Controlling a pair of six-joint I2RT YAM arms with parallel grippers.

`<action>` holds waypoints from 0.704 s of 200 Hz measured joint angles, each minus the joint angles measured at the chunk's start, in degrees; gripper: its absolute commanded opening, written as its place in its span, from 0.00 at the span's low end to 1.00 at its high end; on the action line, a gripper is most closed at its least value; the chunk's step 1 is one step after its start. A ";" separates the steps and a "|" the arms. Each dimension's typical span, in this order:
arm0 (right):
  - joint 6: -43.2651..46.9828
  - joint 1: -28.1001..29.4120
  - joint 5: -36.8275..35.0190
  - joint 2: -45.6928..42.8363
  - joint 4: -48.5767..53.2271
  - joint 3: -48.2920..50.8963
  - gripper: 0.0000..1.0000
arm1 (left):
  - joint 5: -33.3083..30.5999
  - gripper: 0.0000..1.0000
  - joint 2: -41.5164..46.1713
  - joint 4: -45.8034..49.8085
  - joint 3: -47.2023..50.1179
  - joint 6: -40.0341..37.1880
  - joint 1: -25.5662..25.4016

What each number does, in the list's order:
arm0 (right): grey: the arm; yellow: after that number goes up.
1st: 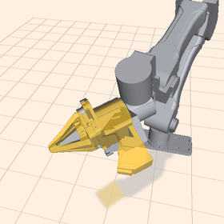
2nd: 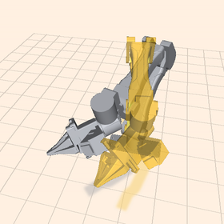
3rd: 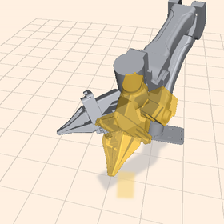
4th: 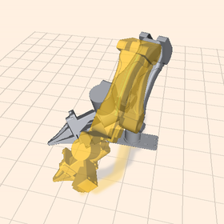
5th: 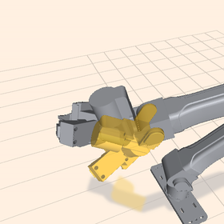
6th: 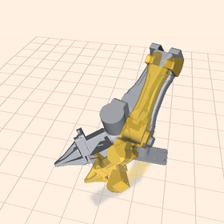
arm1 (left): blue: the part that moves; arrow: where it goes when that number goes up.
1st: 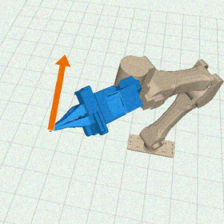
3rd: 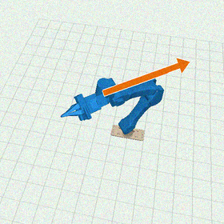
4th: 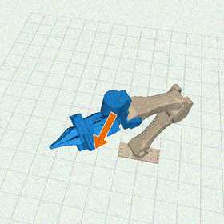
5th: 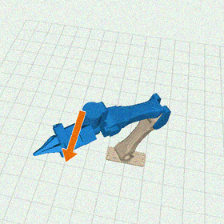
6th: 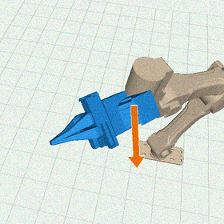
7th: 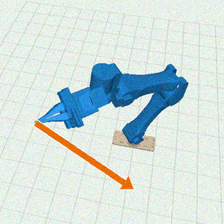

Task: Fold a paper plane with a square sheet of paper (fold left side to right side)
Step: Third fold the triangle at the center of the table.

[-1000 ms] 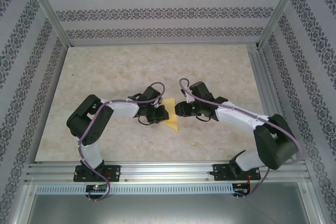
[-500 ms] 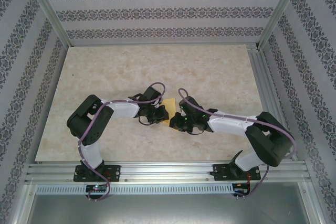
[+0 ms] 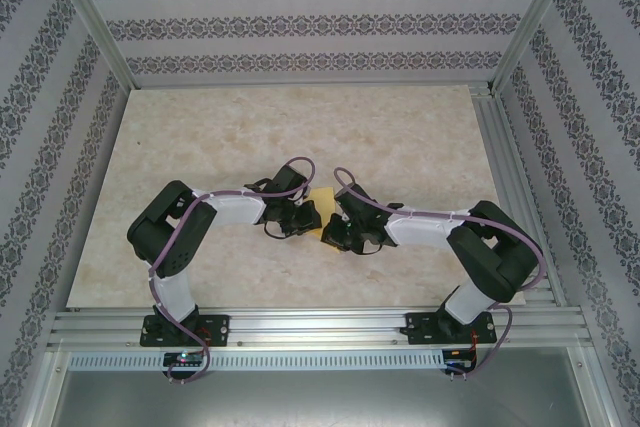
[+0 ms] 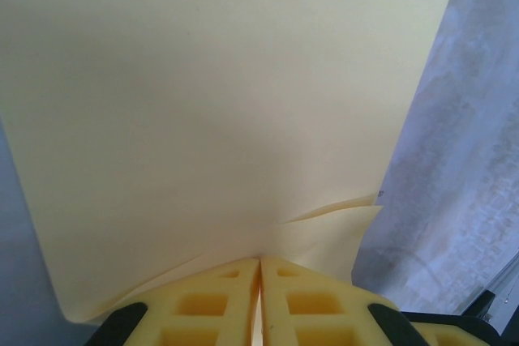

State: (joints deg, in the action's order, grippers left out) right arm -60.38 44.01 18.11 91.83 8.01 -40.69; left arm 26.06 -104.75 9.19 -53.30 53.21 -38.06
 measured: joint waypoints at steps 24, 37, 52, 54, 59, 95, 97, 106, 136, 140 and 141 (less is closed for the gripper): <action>-0.46 0.00 0.04 0.39 0.20 0.96 0.11 | 0.00 0.13 -0.04 0.00 0.00 0.00 0.00; -0.81 0.00 0.24 0.57 0.02 1.09 0.11 | 0.00 0.13 -0.17 0.02 -0.17 0.00 0.00; -1.07 0.00 0.42 0.57 0.09 1.09 0.11 | 0.07 0.13 -0.35 0.02 -0.37 0.00 -0.02; -1.09 0.00 0.42 0.57 0.09 1.11 0.11 | 0.09 0.13 -0.37 0.02 -0.37 -0.02 -0.02; -1.09 0.00 0.42 0.57 0.09 1.14 0.11 | 0.11 0.13 -0.39 0.02 -0.39 -0.02 -0.02; -1.33 -0.28 0.39 -0.96 -1.09 3.19 0.11 | 0.24 0.13 -0.63 0.00 -0.72 -0.02 -0.22; -1.33 -0.28 0.39 -1.07 -1.07 3.34 0.11 | 0.22 0.13 -0.68 0.00 -0.74 -0.02 -0.24; -1.49 -0.57 0.42 -2.16 -0.85 4.26 0.11 | 0.24 0.13 -0.81 -0.02 -0.92 -0.04 -0.37; -1.64 -1.36 0.42 -6.12 0.15 7.76 0.11 | 0.44 0.13 -1.14 -0.11 -1.27 -0.04 -0.55; -1.68 -1.42 0.42 -6.71 0.35 8.24 0.11 | 0.42 0.13 -1.18 -0.15 -1.31 -0.04 -0.59; -1.68 -1.44 0.42 -6.82 0.37 8.33 0.11 | 0.42 0.13 -1.20 -0.17 -1.31 -0.04 -0.61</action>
State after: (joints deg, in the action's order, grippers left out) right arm -62.06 42.57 18.52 85.01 8.38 -32.36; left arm 26.48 -105.95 9.02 -54.61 53.17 -38.68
